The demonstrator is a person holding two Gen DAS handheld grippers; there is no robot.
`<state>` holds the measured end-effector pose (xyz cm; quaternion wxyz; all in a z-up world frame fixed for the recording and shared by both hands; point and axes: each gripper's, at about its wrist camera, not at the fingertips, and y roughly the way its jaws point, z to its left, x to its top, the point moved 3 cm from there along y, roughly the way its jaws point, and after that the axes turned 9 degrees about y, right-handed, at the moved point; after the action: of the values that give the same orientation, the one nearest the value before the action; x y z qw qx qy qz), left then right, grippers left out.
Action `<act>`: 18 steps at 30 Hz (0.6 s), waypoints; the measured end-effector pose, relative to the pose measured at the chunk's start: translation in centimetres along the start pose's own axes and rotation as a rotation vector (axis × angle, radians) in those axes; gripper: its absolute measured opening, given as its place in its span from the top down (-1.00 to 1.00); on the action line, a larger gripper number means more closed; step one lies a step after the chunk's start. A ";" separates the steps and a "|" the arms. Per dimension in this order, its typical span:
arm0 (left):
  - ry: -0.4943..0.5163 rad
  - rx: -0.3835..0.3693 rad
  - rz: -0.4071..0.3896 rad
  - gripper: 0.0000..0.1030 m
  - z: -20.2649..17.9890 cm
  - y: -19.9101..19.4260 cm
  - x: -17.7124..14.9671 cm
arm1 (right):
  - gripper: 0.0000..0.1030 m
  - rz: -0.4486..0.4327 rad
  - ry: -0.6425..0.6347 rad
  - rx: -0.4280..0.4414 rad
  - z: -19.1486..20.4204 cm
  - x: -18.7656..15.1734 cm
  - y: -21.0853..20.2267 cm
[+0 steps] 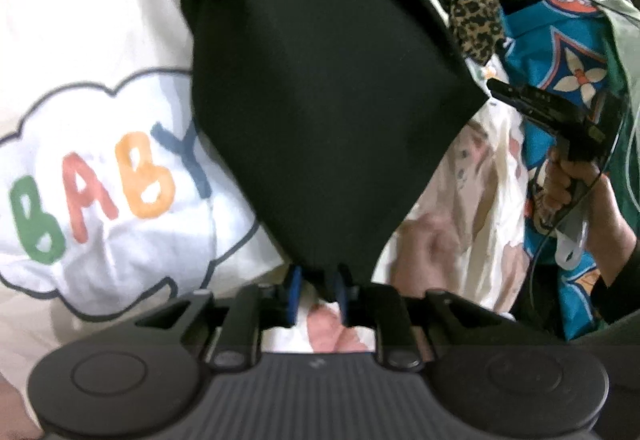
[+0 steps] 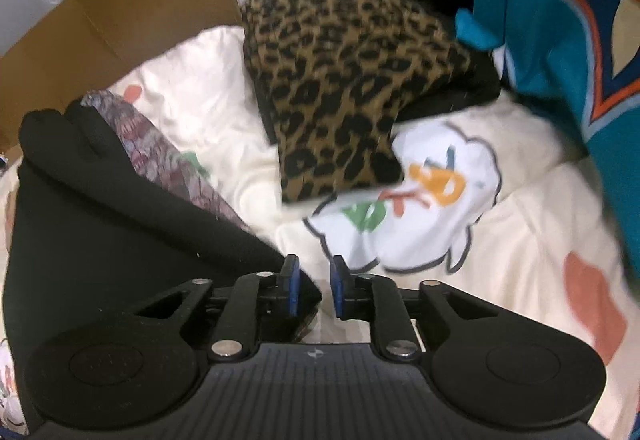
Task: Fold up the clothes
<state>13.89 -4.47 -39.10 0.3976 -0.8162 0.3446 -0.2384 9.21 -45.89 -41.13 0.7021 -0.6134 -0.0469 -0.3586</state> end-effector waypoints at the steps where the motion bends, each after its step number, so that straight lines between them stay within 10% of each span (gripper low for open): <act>1: -0.004 0.009 -0.004 0.20 0.0 -0.5 0.2 | 0.62 -0.009 0.003 0.005 0.0 0.2 -0.3; 18: 0.042 0.298 -0.054 0.04 -3.3 -8.7 10.6 | 0.62 -0.082 0.119 0.192 2.1 -1.1 -1.2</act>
<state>21.82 -10.18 -28.89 0.5005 -0.7520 0.2914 -0.3147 8.54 -43.56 -40.21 0.7437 -0.5187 -0.0645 -0.4167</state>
